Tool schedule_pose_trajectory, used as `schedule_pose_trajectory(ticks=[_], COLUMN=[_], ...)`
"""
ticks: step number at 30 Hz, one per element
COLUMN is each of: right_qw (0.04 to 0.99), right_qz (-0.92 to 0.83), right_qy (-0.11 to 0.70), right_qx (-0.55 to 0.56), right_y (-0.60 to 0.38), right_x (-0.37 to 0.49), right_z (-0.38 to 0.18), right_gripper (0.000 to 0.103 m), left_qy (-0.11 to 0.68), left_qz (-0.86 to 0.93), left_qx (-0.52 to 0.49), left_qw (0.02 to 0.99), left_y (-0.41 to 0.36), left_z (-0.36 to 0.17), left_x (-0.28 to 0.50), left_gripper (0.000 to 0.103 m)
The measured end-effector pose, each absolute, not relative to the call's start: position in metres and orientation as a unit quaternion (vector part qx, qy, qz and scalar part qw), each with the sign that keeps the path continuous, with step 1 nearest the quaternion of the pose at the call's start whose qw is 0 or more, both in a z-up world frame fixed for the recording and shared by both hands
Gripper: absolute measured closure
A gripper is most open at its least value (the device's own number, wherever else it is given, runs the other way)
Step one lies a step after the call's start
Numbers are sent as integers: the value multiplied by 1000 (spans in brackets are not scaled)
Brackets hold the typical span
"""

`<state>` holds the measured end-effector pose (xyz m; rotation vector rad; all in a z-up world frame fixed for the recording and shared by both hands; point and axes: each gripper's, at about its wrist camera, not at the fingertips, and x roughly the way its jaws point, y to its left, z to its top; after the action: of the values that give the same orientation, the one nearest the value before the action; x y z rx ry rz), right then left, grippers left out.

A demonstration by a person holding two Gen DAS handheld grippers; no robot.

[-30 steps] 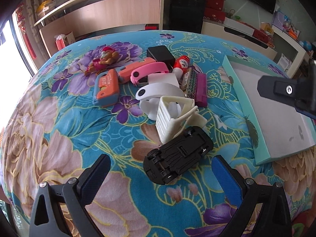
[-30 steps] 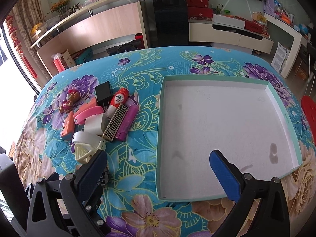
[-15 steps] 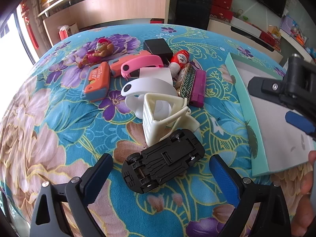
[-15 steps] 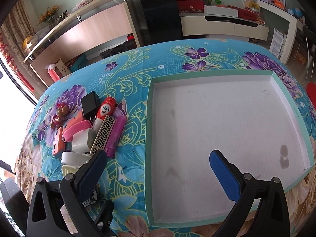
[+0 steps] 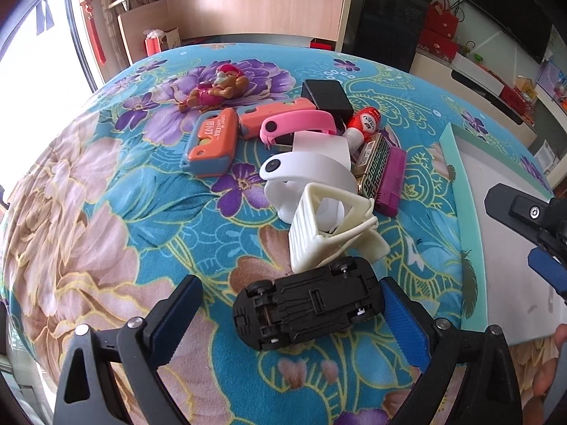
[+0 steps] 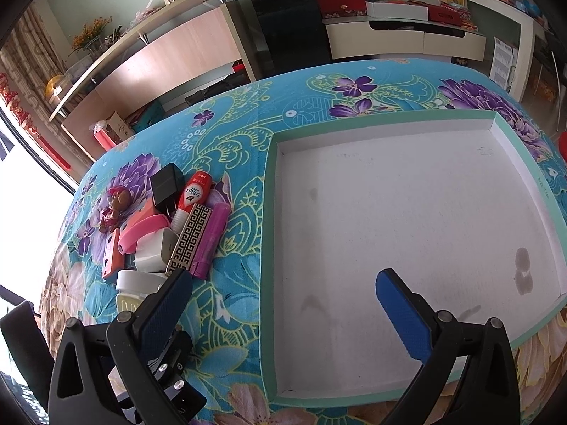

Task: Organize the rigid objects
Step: 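Close the left tool on the black toy car while the right tool approaches the stand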

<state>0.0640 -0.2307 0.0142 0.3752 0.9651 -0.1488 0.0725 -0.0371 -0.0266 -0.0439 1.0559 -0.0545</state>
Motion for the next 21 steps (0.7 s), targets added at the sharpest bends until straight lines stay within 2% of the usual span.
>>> schedule_pose_trajectory(ticks=[12,17,19,21], right_qw=[868,867,867,867], right_qz=[-64,-58,-57,-56], right_qy=[463,467,467,468], right_qx=[168,164,162,162], right_y=[-226,-221,-220,-219], right_x=[64,66,67,67], right_z=[14,12,12,12], right_gripper=[0,0,0,0], left_qy=[511,502,500,499], left_qz=[-13,-22,-28,-32], left_qx=[-31,-30,-29,-29], left_qw=[859,864,865,866], left_y=[-7,-8,-8,-8], left_z=[-27,-26,-25,-24], left_x=[58,61,62,62], left_gripper=[3,15,22,25])
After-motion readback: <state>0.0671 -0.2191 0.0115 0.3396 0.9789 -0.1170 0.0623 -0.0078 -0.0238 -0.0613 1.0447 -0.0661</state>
